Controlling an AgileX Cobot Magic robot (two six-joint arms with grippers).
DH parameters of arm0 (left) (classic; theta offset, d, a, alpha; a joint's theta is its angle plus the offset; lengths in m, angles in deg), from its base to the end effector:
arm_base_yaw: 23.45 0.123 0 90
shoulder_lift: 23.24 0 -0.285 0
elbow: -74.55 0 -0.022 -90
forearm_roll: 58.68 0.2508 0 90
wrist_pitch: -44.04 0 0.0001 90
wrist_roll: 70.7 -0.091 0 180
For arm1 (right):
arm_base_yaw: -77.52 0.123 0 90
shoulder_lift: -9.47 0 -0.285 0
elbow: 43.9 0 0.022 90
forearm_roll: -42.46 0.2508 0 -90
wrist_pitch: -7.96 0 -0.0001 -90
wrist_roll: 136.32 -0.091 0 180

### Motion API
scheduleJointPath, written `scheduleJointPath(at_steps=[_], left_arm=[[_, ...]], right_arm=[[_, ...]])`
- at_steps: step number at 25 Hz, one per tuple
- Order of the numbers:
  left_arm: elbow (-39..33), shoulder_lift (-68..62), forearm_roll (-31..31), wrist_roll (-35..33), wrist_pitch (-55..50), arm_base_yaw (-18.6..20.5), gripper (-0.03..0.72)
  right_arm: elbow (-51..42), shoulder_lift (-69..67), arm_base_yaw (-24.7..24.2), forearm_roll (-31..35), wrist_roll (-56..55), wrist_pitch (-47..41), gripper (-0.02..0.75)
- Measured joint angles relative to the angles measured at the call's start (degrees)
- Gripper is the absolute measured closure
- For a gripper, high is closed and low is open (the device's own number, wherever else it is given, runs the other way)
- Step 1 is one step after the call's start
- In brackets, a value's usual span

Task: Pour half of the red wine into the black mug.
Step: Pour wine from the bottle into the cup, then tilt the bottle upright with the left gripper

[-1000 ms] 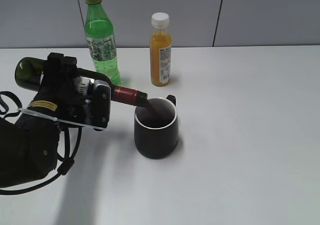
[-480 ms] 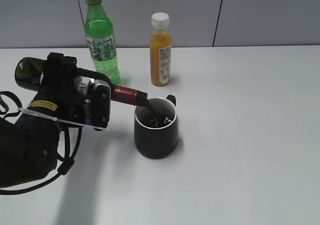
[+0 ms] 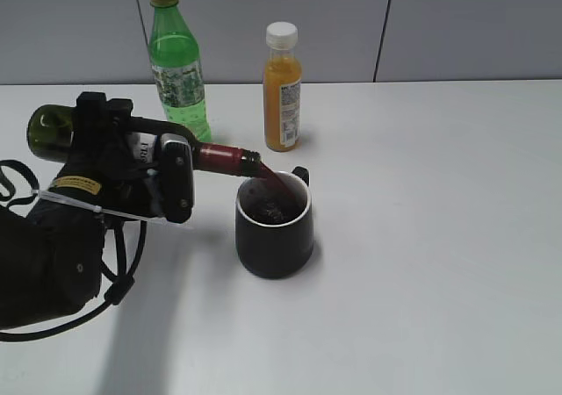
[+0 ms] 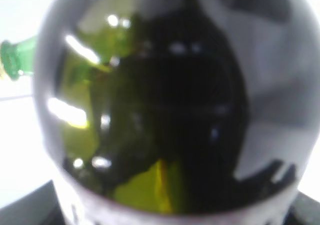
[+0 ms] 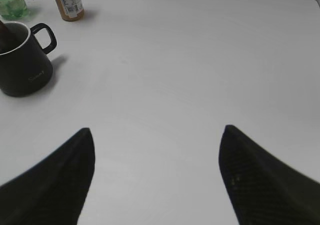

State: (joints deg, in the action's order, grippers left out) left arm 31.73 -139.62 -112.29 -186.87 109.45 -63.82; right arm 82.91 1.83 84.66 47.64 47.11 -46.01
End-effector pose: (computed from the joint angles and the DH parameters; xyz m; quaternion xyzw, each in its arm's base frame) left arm 0.2683 -0.1407 0.1336 0.5532 0.5410 0.5097 0.3761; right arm 0.0073 0.0076 0.2643 -0.0748 0.8383 0.0625 0.5365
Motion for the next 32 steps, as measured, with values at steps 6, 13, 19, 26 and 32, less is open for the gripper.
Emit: scheduleJointPath(at_steps=[6,13,19,26,32], left_arm=[[0.1,0.0,0.7,4.7,0.4,0.0,0.156],[0.1,0.0,2.6,11.9,0.4,0.0,0.156],[0.1,0.0,10.5,20.8,0.4,0.0,0.156],[0.1,0.0,13.2,43.8,-1.0,-0.1,0.156],[0.1,0.0,11.6,64.1,-1.0,-0.1,0.156]], right_arm=[[0.0,0.0,0.0,0.0,0.0,0.0,0.153],[0.0,0.0,0.0,0.0,0.0,0.0,0.153],[0.0,0.0,0.0,0.0,0.0,0.0,0.153],[0.0,0.0,0.0,0.0,-0.1,0.0,0.153],[0.0,0.0,0.0,0.0,0.0,0.0,0.153]])
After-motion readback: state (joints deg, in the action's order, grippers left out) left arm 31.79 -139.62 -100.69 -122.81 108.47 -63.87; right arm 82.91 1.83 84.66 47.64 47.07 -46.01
